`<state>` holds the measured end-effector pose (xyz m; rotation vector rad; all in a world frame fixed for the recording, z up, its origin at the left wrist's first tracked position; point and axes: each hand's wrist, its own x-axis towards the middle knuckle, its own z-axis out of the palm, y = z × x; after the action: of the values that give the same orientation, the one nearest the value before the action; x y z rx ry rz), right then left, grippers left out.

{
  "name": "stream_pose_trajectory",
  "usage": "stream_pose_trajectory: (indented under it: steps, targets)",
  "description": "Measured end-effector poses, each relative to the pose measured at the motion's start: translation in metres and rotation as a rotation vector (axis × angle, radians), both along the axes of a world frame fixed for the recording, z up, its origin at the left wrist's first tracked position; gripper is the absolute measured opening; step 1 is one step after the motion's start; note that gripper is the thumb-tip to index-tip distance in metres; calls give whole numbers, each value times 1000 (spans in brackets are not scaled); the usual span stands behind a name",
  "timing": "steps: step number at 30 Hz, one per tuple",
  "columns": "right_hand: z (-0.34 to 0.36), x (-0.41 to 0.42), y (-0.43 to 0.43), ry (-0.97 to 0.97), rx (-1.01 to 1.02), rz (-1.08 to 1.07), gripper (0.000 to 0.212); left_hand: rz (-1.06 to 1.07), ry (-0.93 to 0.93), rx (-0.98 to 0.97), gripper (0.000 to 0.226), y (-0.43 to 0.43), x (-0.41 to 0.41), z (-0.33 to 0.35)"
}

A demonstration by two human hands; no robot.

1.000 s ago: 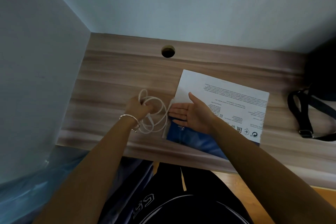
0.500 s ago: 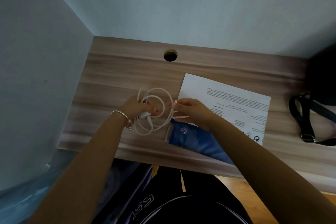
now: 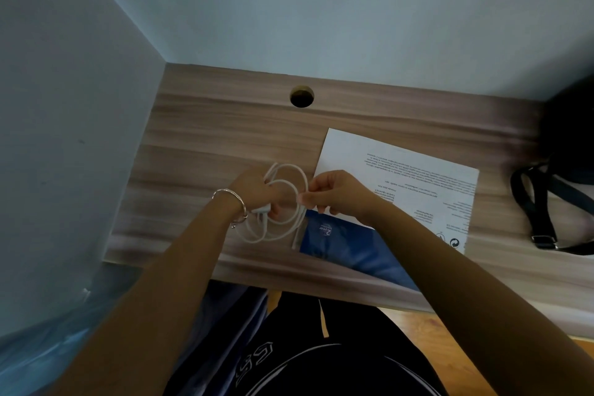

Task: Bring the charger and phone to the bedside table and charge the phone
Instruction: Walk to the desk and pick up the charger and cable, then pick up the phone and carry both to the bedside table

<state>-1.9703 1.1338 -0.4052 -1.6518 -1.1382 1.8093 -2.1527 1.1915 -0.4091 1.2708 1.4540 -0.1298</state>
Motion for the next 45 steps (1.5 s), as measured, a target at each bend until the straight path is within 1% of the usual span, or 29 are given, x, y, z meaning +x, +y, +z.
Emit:
stream_pose_trajectory:
  steps: [2,3,4,5,6,7,10,13,16,17,18,19,20,23,25,27,28,29,31,33,35,36,40,45]
  targets:
    - [1,0,-1,-6,8,-4,18,-61,-20,-63,56,3,0,1]
    - [1,0,-1,-4,14,-7,19,-82,-54,-93,47,4,0,5]
    - [2,0,-2,-1,20,-11,21,-94,-101,-130,31,5,-2,5]
    - [2,1,-2,3,25,-16,22,-94,-162,-147,10,4,-4,7]
    - [2,1,-2,7,28,-23,23,-77,-216,-164,14,4,-7,6]
    - [3,1,-1,9,29,-30,24,-60,-267,-179,24,3,-10,8]
    - [4,-1,-1,17,26,-41,21,-77,-404,-264,18,-3,-13,6]
    - [4,-3,-2,37,18,-59,23,-61,-412,-259,17,-11,-10,4]
    - [1,-6,-3,41,20,-76,36,-43,-394,-229,18,-19,-6,-2]
    - [-1,-7,-3,34,23,-78,40,-41,-386,-225,21,-21,-5,-2]
    - [-2,-9,-3,26,27,-81,41,-35,-383,-219,30,-23,-3,-2]
    - [-3,-10,-4,19,35,-88,41,-28,-380,-218,40,-25,-2,-3]
    - [-4,-11,-4,14,45,-95,38,-14,-386,-227,44,-26,-1,-4]
    - [-3,-13,-5,7,65,-102,26,47,-434,-264,21,-29,1,-8]
    - [-1,-12,-7,4,68,-114,24,59,-451,-265,20,-27,1,-7]
    - [2,-7,-10,2,36,-141,15,66,-463,-249,24,-22,0,-7]
    - [3,-3,-12,22,8,-169,10,70,-479,-254,23,-18,-1,-6]
    - [3,1,-14,68,-24,-209,9,74,-503,-261,21,-16,-1,-5]
    - [3,12,-21,228,-104,-320,17,85,-532,-269,18,-12,2,-6]
    - [3,22,-31,376,-188,-436,28,100,-524,-310,15,-10,9,-7]
    - [2,33,-46,478,-235,-548,35,69,-525,-376,22,-8,23,-6]
    - [1,40,-54,523,-243,-604,36,33,-523,-396,25,-8,31,-6]
    - [4,70,-91,655,-209,-810,39,22,-547,-396,13,-14,71,-1]
    - [5,107,-136,714,-140,-995,42,-44,-577,-379,16,-35,129,9]
